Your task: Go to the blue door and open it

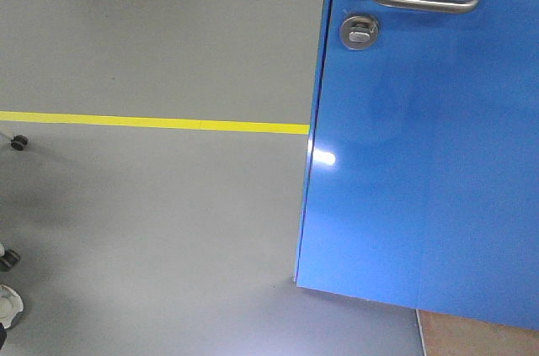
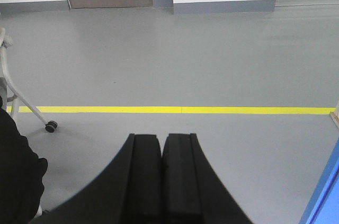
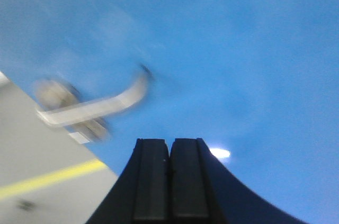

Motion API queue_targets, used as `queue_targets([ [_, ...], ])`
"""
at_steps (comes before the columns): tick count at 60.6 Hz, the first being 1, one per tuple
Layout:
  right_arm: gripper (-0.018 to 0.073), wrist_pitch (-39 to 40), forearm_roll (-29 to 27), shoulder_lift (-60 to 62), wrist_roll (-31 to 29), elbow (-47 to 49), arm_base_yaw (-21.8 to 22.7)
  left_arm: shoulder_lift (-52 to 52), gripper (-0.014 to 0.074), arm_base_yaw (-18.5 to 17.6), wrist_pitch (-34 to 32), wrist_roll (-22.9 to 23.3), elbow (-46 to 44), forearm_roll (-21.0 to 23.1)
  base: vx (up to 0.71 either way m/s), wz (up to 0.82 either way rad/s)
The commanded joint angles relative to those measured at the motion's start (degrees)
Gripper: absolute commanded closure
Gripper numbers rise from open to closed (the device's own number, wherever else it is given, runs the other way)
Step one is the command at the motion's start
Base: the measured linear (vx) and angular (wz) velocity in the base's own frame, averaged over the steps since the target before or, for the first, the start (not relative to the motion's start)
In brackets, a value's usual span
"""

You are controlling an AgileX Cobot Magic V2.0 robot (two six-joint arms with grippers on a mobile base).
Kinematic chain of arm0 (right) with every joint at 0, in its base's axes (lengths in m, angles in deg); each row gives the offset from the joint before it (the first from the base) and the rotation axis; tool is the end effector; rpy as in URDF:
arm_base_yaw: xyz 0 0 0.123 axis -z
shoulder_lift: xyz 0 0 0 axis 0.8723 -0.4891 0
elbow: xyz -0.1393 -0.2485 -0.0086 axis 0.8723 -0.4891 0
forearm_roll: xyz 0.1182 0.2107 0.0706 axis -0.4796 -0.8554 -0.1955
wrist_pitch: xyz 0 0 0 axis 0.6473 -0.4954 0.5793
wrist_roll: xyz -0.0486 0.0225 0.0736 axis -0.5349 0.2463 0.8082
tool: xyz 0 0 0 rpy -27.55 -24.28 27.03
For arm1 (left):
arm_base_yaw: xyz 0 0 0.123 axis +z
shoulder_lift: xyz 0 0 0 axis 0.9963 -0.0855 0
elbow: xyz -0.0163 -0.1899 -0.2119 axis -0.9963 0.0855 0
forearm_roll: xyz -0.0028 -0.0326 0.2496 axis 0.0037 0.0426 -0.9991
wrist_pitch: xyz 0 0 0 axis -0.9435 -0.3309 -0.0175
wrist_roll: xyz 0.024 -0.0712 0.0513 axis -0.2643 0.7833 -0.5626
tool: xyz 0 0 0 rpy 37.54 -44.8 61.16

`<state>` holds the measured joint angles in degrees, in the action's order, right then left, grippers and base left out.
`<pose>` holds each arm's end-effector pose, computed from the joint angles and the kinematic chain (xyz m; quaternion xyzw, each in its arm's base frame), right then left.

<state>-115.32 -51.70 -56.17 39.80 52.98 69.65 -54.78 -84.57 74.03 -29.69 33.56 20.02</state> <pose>0.1625 -0.0127 0.3770 0.1633 0.8152 0.1075 0.5451 0.0527 0.0029 0.1707 -0.0051 0.8004 0.0178 0.5992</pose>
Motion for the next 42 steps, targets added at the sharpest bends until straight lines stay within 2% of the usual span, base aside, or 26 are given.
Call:
queue_targets([
  [1,0.0564,1.39,12.85,8.08,-0.42,-5.95,0.0,0.57,0.0526,0.01,-4.62,0.23,-1.87,-0.09,0.0,0.0],
  [8,0.0564,4.4,19.36,17.18,-0.42,-16.49,0.0,0.57,0.0526,0.01,-4.62,0.23,-1.87,-0.09,0.0,0.0],
  [13,0.0564,11.1,22.44,24.01,-0.38,-26.68,0.0,0.57,0.0526,0.01,-4.62,0.23,-1.87,-0.09,0.0,0.0],
  [19,0.0564,20.02,22.15,30.68,0.51,-36.25,0.0,0.57,0.0526,0.01,-4.62,0.23,-1.87,-0.09,0.0,0.0],
  [26,0.0564,28.55,17.76,36.58,3.09,-45.93,0.0,0.57,0.0526,0.01,-4.62,0.23,-1.87,-0.09,0.0,0.0],
  [34,0.0564,29.64,16.33,42.26,3.04,-52.11,0.0,0.57,0.0526,0.01,-4.62,0.23,-1.87,-0.09,0.0,0.0],
  [38,0.0564,25.31,17.67,44.56,2.84,-52.0,0.0,0.57,0.0526,0.01,-4.62,0.23,-1.87,-0.09,0.0,0.0],
  [42,0.0564,24.19,18.07,46.54,2.84,-52.0,0.0,0.57,0.0526,0.01,-4.62,0.23,-1.87,-0.09,0.0,0.0],
])
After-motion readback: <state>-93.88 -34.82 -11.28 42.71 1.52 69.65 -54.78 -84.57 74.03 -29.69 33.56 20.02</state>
